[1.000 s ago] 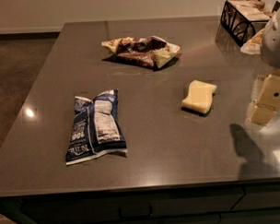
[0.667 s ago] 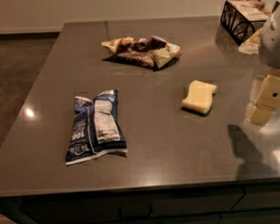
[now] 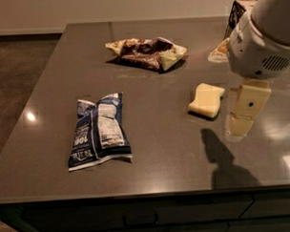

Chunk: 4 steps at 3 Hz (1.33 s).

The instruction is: Move blue chip bag near sponge

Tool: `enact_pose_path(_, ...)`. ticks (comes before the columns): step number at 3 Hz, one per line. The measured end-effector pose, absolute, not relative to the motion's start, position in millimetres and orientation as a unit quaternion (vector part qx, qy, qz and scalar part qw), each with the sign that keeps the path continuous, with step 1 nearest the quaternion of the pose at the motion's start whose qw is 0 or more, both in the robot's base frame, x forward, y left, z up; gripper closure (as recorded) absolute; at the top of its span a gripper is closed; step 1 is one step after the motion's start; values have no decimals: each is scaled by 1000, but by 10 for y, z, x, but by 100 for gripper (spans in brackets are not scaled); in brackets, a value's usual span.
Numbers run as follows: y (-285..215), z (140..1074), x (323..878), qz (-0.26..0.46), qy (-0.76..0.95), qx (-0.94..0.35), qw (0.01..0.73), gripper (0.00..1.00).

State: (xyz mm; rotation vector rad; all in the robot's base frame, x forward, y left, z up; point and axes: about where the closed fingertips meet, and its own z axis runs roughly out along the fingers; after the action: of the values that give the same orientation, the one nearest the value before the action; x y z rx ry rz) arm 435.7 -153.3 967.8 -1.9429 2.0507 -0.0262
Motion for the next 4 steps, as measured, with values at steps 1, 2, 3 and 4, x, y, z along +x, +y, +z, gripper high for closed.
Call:
enact_pose_path(1,-1215,9578,4364,5,683,-714,154,0)
enact_pose_path(2,-1042,9521,4364,13,664,-732,151,0)
enact_pose_path(3,-604,9387,4463,38,615,-771,161,0)
enact_pose_path(4,-198,9209,4649,54,570,-804,162,0)
